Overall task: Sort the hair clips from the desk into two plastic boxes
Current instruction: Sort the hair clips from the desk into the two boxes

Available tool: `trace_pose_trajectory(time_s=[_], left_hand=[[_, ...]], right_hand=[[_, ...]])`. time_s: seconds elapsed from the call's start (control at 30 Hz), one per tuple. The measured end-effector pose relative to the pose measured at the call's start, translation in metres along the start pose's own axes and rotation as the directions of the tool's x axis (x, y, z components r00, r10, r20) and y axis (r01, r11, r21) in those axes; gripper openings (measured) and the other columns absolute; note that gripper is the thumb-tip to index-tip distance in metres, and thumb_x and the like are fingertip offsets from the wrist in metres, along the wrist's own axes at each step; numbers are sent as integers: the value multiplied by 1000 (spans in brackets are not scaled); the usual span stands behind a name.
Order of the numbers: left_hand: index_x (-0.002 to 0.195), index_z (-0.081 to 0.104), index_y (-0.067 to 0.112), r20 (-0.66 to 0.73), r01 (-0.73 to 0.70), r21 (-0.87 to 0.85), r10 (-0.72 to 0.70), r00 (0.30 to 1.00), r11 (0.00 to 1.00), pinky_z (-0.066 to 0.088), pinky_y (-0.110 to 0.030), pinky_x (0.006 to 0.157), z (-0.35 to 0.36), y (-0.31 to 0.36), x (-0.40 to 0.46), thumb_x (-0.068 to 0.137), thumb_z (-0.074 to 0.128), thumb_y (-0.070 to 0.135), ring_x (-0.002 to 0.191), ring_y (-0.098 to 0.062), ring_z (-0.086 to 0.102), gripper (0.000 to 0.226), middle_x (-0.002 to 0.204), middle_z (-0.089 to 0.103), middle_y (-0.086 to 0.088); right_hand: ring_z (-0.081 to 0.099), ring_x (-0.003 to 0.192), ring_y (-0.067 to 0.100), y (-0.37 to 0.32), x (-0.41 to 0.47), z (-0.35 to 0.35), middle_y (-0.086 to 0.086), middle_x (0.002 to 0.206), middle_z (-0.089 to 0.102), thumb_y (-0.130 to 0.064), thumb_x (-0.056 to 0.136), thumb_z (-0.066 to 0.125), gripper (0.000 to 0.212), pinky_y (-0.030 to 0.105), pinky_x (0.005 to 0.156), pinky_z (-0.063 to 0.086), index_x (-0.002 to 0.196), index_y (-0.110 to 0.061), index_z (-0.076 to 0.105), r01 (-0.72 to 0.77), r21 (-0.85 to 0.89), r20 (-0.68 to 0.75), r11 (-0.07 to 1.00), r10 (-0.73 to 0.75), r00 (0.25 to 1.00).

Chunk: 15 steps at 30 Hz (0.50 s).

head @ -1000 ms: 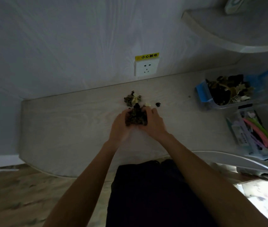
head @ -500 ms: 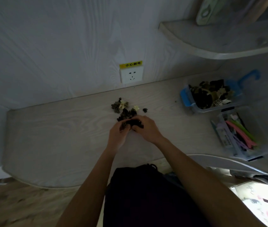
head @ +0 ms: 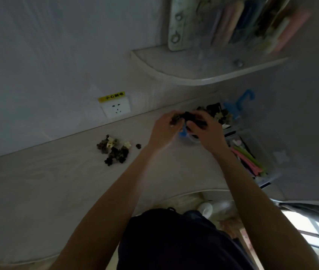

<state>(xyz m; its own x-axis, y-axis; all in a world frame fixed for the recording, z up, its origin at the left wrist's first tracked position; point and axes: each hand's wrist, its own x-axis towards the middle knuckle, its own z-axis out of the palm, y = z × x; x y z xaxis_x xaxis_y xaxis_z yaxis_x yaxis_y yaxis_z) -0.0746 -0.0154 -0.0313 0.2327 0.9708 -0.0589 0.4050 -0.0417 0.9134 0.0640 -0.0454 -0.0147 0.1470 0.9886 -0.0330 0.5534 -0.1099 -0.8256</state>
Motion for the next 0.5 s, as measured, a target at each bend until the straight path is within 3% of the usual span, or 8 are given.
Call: trace_pose_trajectory(time_s=[0.1, 0.17, 0.23, 0.3, 0.37, 0.5], left_hand=[[117, 57, 6, 25, 66, 39, -67, 997, 997, 47, -35, 92, 25, 16, 33, 90, 51, 21, 103, -29, 62, 31, 112, 65, -16], [118, 54, 6, 5, 93, 111, -94, 996, 989, 41, -27, 85, 36, 19, 44, 89, 54, 24, 108, -27, 58, 34, 115, 63, -15], [114, 55, 4, 29, 59, 125, -63, 998, 990, 38, -25, 76, 43, 24, 48, 88, 53, 24, 105, -28, 59, 33, 111, 64, -15], [126, 49, 5, 68, 54, 145, -64, 996, 988, 39, -27, 87, 45, 24, 45, 91, 47, 19, 114, -28, 54, 38, 124, 59, -16], [132, 45, 9, 75, 23, 188, -38, 996, 982, 38, -29, 97, 46, 14, 42, 93, 43, 12, 120, -27, 51, 39, 131, 55, -14], [131, 49, 10, 68, -90, 157, 80, 994, 983, 34, -15, 93, 42, 4, 27, 95, 43, 11, 116, -22, 54, 37, 128, 58, -11]], right_hand=[[59, 99, 28, 12, 33, -14, 15, 112, 64, -19, 93, 53, 28, 29, 84, 44, 117, -7, 57, -30, -188, 0, 982, 30, 1000], [61, 103, 28, 19, 49, -16, 14, 117, 64, -24, 93, 51, 33, 25, 83, 43, 122, -9, 55, -57, -283, 35, 957, 69, 997], [61, 106, 29, 23, 55, -22, 14, 123, 61, -28, 90, 56, 43, 32, 90, 49, 129, -10, 50, -92, -264, 48, 960, 109, 993], [57, 113, 30, 26, 55, -25, 15, 128, 58, -25, 87, 61, 51, 35, 95, 46, 133, -9, 45, -102, -280, 25, 954, 114, 993], [57, 113, 30, 28, 51, -26, 15, 124, 60, -18, 85, 62, 46, 30, 93, 44, 129, -8, 49, -84, -298, -16, 951, 83, 996], [60, 105, 29, 30, 33, -21, 17, 114, 64, -10, 86, 60, 30, 30, 89, 47, 115, -5, 60, -24, -280, -102, 960, -5, 995]])
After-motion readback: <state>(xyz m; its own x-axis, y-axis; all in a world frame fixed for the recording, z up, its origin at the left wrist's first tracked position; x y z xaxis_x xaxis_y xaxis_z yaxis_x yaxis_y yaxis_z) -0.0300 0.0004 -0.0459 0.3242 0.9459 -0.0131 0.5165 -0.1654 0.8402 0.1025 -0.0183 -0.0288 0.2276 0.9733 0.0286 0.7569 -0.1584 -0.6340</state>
